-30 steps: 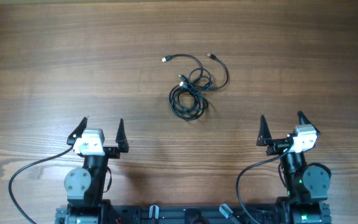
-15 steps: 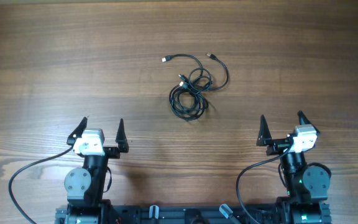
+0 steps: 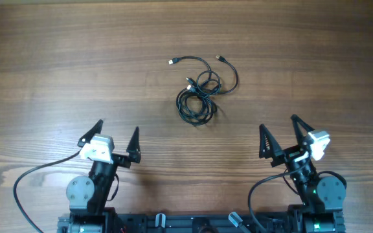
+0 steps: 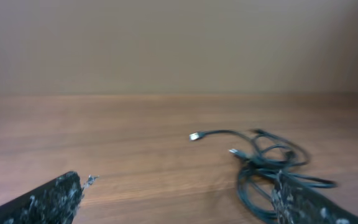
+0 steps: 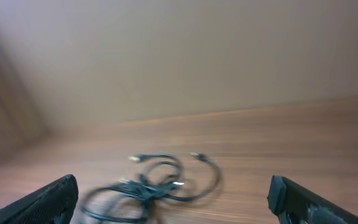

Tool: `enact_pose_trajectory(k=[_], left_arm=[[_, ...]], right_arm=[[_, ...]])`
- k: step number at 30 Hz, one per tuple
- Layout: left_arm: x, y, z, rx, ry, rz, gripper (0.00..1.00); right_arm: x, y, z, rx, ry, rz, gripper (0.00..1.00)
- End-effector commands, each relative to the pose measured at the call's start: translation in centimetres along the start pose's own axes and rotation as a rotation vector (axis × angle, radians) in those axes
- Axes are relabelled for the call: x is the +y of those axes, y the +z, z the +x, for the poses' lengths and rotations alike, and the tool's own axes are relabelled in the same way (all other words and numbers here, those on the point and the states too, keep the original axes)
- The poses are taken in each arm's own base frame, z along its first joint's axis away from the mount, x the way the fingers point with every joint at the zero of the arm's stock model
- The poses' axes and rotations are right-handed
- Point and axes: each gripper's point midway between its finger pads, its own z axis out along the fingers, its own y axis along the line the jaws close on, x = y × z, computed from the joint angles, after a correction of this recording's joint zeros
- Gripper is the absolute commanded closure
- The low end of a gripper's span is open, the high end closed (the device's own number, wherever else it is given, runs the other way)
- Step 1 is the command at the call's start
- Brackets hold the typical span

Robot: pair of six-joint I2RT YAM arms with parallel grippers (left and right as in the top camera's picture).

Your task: Untangle cables

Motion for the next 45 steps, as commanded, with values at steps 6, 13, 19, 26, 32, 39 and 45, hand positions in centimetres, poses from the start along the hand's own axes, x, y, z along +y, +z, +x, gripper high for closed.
enact_pose_trajectory(k=[6,13,19,26,32,39,45], left_arm=[[-5.6,-4.7,-14.7,-0.494,0.126,0.253,0.0],[-8.3,-2.8,-20.8,0.103,-0.005,0.373,0.0],[-11.8,0.9,-22.0,0.601,-0.36,0.657,0.0],[-7.8,8.1,-11.9,1.023,-0.645,0.319,0.0],[-9.2,11.6,-4.5,1.256,-0.744,0.1,0.0],[-12.0,13.7,2.7,1.412,-0.773,-0.086,0.0],[-13.5,14.0,8.0,1.483,-0.737,-0.266,0.0]], right_arm=[[8.0,-3.5,-13.2,-0.381,-0.184,-0.237,0.0],[7.4,-2.7,-18.0,0.081,-0.237,0.052,0.0],[11.3,0.3,-15.3,0.467,0.054,-0.182,0.0],[9.1,4.0,-9.7,0.739,0.331,-0.142,0.01],[0.8,2.6,-1.9,1.064,0.341,0.328,0.0],[1.8,3.1,-0.3,1.144,0.417,0.255,0.0],[3.2,3.2,-0.4,1.153,0.466,0.186,0.01]])
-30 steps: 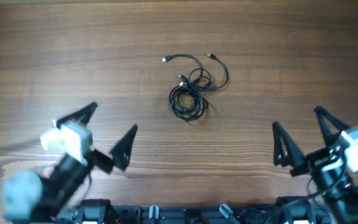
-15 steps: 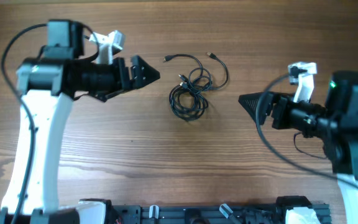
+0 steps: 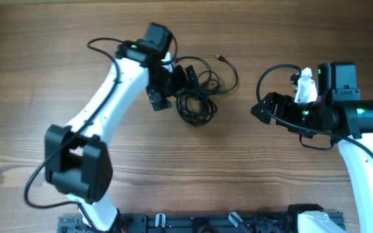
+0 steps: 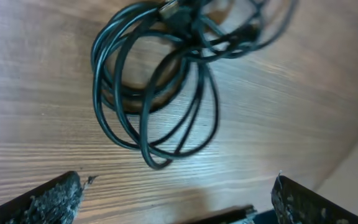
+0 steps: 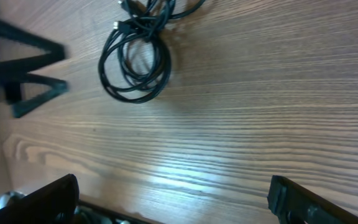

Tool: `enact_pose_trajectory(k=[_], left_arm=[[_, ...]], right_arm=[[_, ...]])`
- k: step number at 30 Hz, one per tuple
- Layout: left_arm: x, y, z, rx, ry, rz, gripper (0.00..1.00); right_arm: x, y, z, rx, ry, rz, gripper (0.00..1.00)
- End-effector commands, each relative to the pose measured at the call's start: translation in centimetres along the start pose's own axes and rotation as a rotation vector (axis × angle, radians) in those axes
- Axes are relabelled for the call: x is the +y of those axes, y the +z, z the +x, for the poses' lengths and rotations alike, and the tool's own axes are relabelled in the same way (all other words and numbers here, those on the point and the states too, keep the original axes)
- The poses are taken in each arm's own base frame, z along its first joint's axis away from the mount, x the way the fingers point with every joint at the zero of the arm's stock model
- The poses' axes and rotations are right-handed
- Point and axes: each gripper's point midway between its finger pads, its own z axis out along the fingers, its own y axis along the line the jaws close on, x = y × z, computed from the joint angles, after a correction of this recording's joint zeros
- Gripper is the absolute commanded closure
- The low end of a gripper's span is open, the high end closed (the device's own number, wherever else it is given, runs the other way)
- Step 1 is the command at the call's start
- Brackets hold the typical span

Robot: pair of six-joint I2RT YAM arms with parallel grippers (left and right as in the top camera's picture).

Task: Untangle cables
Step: 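Reach both grippers to the black cable bundle and grasp cable strands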

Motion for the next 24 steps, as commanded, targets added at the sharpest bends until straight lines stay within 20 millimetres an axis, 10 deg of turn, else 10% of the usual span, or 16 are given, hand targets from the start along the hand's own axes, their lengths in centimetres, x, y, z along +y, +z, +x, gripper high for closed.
enact_pose_trajectory(k=[1,7,14,18,21,24], left_arm=[[1.1,2.7,-0.3,-0.016,-0.111,-0.107,0.0],[1.8,5.8,-0.2,0.016,-0.172,-0.163,0.07],[1.2,6.1,-0.8,-0.006,-0.158,-0.137,0.48],[1.3,6.6,-1.0,-0.004,-0.158,-0.141,0.54],[1.4,6.6,-1.0,-0.003,-0.159,-0.144,0.91],[0.3,6.0,-0.5,0.025,-0.146,-0.092,0.96]], right_arm=[[1.8,-0.5,0.0,0.006,-0.036,-0.081,0.0],[1.8,-0.5,0.0,0.006,-0.038,-0.081,0.01],[1.8,-0.5,0.0,0.007,-0.037,-0.081,0.0],[1.8,-0.5,0.1,0.008,-0.034,-0.081,0.0],[1.8,-0.5,0.1,0.008,-0.035,-0.08,0.0],[1.8,-0.5,0.0,0.006,-0.035,-0.081,0.0]])
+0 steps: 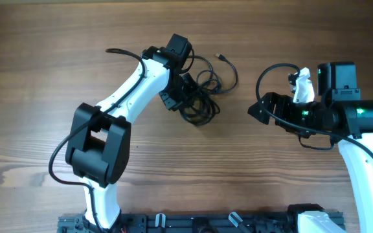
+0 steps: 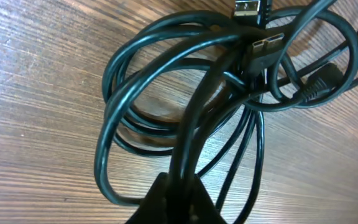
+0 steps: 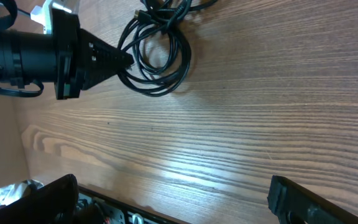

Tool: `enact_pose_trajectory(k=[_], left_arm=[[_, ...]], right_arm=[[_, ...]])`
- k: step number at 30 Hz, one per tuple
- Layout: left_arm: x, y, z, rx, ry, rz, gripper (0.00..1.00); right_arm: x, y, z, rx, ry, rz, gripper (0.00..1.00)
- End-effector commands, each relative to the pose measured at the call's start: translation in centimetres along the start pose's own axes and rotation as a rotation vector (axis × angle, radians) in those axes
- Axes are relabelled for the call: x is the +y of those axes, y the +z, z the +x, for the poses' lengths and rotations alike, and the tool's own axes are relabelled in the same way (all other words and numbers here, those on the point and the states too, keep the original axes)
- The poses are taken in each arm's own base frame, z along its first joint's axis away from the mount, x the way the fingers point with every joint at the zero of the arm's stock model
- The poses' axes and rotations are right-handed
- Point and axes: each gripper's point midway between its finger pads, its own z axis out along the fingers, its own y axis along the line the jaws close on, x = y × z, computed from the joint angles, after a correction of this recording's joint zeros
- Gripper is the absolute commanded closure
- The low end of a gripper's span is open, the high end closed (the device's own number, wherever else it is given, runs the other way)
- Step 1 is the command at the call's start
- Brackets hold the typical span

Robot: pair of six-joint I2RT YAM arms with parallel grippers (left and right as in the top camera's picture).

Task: Untangle cables
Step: 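Reach both grippers to the black cable bundle and grasp cable strands, then pull the grippers apart to stretch the cable bundle between them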

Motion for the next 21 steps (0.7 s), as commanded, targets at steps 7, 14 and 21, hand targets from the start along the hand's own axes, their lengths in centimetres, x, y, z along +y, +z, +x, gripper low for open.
enact_pose_trajectory(k=[7,14,21], left_arm=[[-9.5,-13.0,6.6,0.074,0.438,0.526,0.96],[-10.7,-21.4,11.6,-0.025,0.598,0.71,0.96],[-12.2,-21.7,15.3,0.024,0.7,0.763,0.96]], right_arm=[[1.3,-0.4,-0.8,-0.031,0.002,-0.043,0.0],[5.3,-1.1,-3.0,-0.094,-0.022,-0.25,0.0],[5.9,-1.5,-5.6,-0.193,0.003,-0.267,0.01]])
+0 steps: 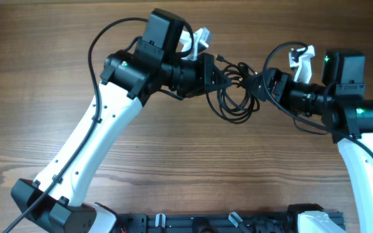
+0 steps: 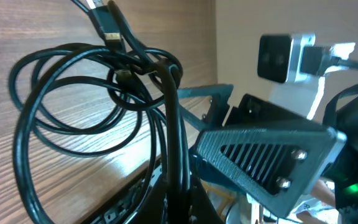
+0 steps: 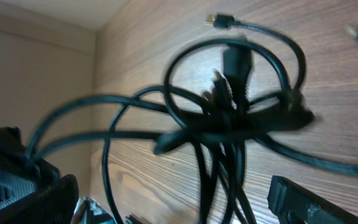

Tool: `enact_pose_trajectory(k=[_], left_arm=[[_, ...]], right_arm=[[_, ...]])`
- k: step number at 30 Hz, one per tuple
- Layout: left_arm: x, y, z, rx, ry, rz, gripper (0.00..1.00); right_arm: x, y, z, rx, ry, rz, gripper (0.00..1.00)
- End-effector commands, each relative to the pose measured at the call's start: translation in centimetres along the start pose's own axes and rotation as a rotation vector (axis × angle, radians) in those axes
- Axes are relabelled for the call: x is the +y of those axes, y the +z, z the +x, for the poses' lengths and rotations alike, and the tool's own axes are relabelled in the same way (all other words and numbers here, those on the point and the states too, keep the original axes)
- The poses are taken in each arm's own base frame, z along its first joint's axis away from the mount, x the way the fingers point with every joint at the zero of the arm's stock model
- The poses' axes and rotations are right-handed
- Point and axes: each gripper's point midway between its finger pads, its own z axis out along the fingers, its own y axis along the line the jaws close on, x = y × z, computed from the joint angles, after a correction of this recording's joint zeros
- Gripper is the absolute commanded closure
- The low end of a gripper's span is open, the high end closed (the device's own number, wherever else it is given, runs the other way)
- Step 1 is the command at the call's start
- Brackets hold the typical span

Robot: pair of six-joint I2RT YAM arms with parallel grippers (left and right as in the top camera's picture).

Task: Untangle cables
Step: 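Pull the grippers apart to stretch the cable bundle between them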

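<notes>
The tangled black cables hang in loose loops, apparently raised off the wooden table. My left gripper is shut on several strands at the bundle's left side; the left wrist view shows the cables running into the left gripper. From the right, my right gripper stands open against the bundle. In the right wrist view the cables hang between the open fingers of the right gripper, which grips nothing. A plug end sticks out free.
The right arm's body fills the space just behind the bundle in the left wrist view. Both arms meet over the upper middle of the table. The arm bases sit at the front edge.
The left gripper, still shut on the strands, has moved right and up with the bundle, which now hangs open in wider loops. The right gripper has moved left up to the bundle.
Both arms stood open near the front edge with the bundle lying mid-table. Then the left gripper was open over the bundle and the right arm out to its right. Then the left was shut on strands; now the bundle is held up between both grippers.
</notes>
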Motion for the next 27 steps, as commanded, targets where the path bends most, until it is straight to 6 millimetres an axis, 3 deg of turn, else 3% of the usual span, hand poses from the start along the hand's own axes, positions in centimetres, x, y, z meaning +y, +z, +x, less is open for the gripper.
enact_pose_trajectory(k=[1,3,4,5,9,11,13,14,15,16,18,19,22,27], left_arm=[[-5.2,-0.6,2.0,0.068,0.147,0.188,0.96],[-8.5,-2.0,2.9,0.121,0.244,0.353,0.96],[-9.7,-2.9,3.2,0.139,0.266,0.416,0.96],[-10.3,-3.3,3.2,0.144,0.253,0.436,0.96],[-10.7,-4.0,3.3,0.148,0.237,0.453,0.96],[-10.1,-5.0,2.1,0.106,0.226,0.443,0.96],[-7.5,-6.1,-0.2,0.036,0.134,0.378,0.96],[-5.1,-6.6,-1.6,-0.016,0.042,0.304,0.96],[-2.1,-7.2,-2.8,-0.077,-0.066,0.203,0.96],[3.5,-8.4,-4.1,-0.181,-0.238,0.0,0.96],[10.9,-11.4,-4.4,-0.312,-0.453,-0.283,0.96],[13.0,-12.8,-3.9,-0.339,-0.543,-0.358,0.96],[14.9,-14.8,-3.4,-0.358,-0.636,-0.378,0.96],[13.5,-16.4,-4.7,-0.354,-0.659,-0.182,0.96]], right_arm=[[-1.3,-0.1,-0.5,-0.037,0.032,0.092,0.01],[-5.0,-0.3,-0.2,-0.059,0.073,0.282,0.01],[-6.3,-0.4,0.4,-0.046,0.094,0.34,0.11],[-6.9,-0.3,0.7,-0.028,0.107,0.362,0.14],[-8.6,0.0,0.6,-0.021,0.119,0.436,0.17],[-10.4,-0.6,0.5,-0.041,0.135,0.54,0.17],[-11.5,-1.3,0.5,-0.053,0.136,0.611,0.16],[-11.9,-1.7,0.6,-0.056,0.137,0.64,0.16],[-12.3,-1.9,0.7,-0.056,0.138,0.665,0.13],[-12.8,-2.4,0.7,-0.064,0.137,0.705,0.1],[-13.7,-3.2,0.4,-0.086,0.131,0.771,0.0],[-14.1,-3.6,0.3,-0.098,0.132,0.804,0.0],[-15.7,-5.5,0.2,-0.162,0.184,0.937,0.0],[-15.8,-5.6,0.5,-0.153,0.2,0.941,0.0]])
